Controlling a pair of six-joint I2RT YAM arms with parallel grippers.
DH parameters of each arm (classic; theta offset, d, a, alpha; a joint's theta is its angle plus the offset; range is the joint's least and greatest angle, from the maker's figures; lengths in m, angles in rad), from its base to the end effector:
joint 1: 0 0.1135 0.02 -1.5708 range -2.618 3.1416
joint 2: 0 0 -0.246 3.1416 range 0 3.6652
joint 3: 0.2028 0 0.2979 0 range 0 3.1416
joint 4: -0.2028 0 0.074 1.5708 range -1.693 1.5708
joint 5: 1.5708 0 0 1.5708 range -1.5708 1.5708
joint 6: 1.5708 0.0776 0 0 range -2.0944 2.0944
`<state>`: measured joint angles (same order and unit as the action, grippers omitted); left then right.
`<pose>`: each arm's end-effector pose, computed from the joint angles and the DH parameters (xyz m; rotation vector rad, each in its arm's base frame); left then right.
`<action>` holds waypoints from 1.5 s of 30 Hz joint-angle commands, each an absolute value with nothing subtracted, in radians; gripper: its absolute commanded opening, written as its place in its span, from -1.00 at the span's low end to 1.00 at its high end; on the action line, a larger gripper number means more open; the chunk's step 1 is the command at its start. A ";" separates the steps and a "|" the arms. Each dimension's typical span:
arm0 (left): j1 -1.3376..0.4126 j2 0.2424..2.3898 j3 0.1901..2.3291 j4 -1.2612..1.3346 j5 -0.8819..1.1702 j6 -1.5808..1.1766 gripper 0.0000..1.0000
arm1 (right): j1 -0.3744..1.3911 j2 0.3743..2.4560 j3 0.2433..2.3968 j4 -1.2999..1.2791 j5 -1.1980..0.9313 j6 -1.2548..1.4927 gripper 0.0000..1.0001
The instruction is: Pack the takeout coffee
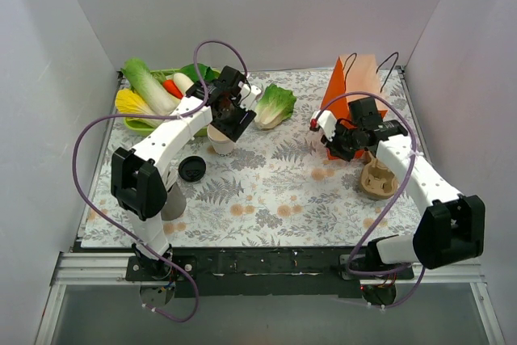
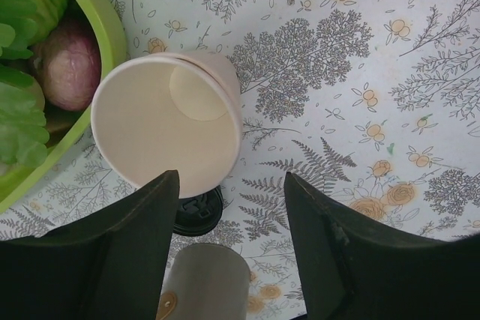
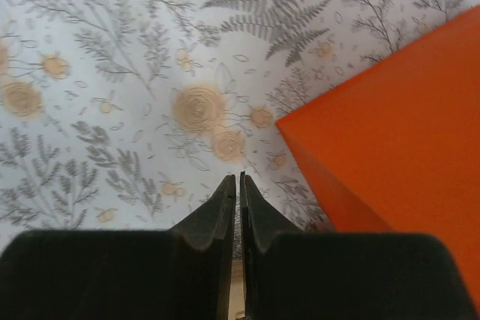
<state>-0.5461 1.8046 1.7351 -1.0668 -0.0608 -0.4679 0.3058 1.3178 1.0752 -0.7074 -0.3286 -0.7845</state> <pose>0.3750 -0.2224 0.2550 0.0882 2.7230 -0.2196 0.3185 0.1268 0.2199 -1.3860 2.0334 0.2089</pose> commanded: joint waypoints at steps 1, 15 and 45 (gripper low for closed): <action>-0.535 1.813 1.730 -1.054 -0.063 -0.453 0.11 | 0.221 1.414 1.150 -0.613 -0.245 -0.816 -0.77; -0.523 1.911 1.798 -1.058 -0.029 -0.454 -0.37 | 0.184 1.327 1.108 -0.663 -0.411 -0.753 -0.71; -0.515 1.965 1.891 -1.117 -0.054 -0.449 -0.80 | 0.184 1.276 1.043 -0.629 -0.442 -0.687 -0.69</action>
<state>-0.5198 1.9686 1.8599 -1.1004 -0.0402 -0.4500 0.1837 1.3041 1.0534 -0.6502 -0.4202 -0.7017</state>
